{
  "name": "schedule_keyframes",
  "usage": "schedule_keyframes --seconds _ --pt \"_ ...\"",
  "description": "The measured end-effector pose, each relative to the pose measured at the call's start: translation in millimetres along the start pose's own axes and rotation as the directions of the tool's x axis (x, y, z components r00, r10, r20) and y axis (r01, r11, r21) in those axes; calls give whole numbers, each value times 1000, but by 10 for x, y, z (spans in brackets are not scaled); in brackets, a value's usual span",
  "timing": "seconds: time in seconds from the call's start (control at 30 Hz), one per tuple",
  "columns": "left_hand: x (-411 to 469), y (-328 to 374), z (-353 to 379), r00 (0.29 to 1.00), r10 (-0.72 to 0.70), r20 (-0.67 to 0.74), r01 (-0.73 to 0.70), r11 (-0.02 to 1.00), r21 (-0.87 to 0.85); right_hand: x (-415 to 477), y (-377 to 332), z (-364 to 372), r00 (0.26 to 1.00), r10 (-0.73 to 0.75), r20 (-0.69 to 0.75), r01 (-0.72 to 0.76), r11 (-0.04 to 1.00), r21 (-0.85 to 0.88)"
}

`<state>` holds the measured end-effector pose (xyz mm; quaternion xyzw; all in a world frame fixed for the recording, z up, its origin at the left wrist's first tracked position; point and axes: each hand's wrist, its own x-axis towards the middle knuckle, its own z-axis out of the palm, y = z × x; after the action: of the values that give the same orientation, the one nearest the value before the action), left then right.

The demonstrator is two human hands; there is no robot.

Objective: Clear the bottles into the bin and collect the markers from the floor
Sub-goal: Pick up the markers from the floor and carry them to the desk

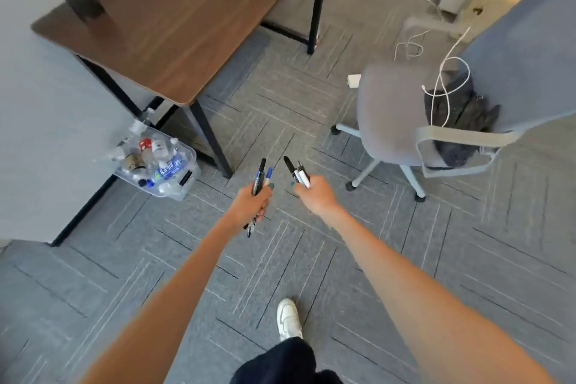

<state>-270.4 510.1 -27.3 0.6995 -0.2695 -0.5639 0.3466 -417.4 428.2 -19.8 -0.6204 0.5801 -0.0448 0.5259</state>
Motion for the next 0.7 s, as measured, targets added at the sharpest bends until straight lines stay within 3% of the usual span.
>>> schedule_keyframes --seconds 0.3,0.43,0.7 --pt "168 972 -572 982 24 -187 -40 996 -83 593 -1213 -262 992 -98 76 102 994 -48" --pt "524 1365 -910 956 35 -291 -77 988 -133 1228 -1873 -274 965 -208 163 236 954 -183" --pt "1335 2079 -1701 799 -74 -597 -146 939 -311 2431 -3280 -62 861 -358 361 451 865 -219"
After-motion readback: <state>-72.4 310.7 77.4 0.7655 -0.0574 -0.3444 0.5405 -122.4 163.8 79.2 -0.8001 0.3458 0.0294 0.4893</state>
